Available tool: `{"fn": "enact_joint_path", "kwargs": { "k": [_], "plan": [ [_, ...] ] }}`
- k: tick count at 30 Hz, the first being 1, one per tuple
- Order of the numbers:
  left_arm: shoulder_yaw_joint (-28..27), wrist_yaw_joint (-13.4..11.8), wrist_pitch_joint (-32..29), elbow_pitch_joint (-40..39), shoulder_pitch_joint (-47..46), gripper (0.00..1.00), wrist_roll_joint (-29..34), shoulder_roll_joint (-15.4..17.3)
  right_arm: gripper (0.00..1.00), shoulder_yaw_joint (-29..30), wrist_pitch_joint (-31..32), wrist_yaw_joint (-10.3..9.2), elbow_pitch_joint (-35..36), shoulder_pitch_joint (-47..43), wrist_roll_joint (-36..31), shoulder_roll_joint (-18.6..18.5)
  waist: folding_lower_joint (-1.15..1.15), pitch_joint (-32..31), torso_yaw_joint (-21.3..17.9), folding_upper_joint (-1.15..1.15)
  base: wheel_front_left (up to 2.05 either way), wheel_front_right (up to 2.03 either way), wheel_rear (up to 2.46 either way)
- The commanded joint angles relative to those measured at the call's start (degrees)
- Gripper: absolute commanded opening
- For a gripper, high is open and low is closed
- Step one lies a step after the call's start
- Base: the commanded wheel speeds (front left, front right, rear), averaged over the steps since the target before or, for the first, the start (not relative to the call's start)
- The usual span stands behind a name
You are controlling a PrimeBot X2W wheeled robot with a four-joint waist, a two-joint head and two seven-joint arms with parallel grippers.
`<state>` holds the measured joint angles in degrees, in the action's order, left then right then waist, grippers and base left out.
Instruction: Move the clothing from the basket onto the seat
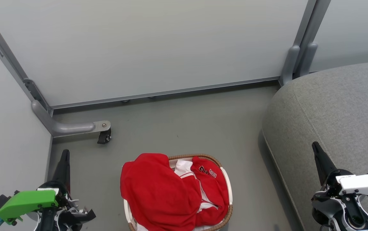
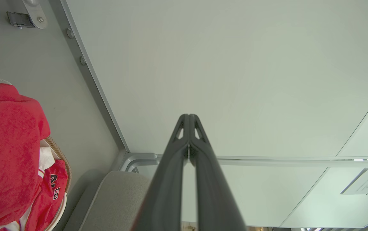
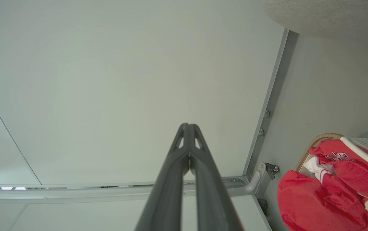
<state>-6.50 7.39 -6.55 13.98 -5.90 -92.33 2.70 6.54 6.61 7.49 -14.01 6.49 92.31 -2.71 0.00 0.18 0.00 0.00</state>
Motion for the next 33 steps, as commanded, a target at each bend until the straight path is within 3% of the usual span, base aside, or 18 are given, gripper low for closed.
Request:
{"fn": "enact_joint_path", "kwargs": {
  "k": [1,16,17,24,33],
  "plan": [
    [-0.1,0.2,-0.1,-0.1,-0.7,0.00,-0.2,0.4,0.00,0.1,0.0,0.00,0.2,-0.6,0.2,-0.3,0.00,0.0,0.0,0.00,0.00,0.00,0.00],
    [-0.1,0.2,-0.1,-0.1,-0.7,0.00,-0.2,0.4,0.00,0.1,0.0,0.00,0.2,-0.6,0.2,-0.3,0.00,0.0,0.0,0.00,0.00,0.00,0.00],
    [0.0,0.0,0.0,0.0,0.0,1.00,0.0,0.0,1.00,0.0,0.0,0.00,0.0,0.0,0.0,0.0,0.00,0.0,0.0,0.00,0.00,0.00,0.00],
    [0.7,0.0,1.4,1.8,0.2,1.00,2.1,0.0,1.00,-0.8,-1.3,-0.01,-1.0,0.0,-1.7,-0.3,0.00,0.1,0.0,0.00,0.00,0.00,0.00],
    [1.7,0.0,3.9,2.1,-0.5,1.00,14.2,0.3,1.00,-2.3,-3.9,-0.01,-1.0,1.2,-11.6,-1.9,0.00,0.5,-0.1,0.00,0.00,0.00,0.00]
  ]
}}
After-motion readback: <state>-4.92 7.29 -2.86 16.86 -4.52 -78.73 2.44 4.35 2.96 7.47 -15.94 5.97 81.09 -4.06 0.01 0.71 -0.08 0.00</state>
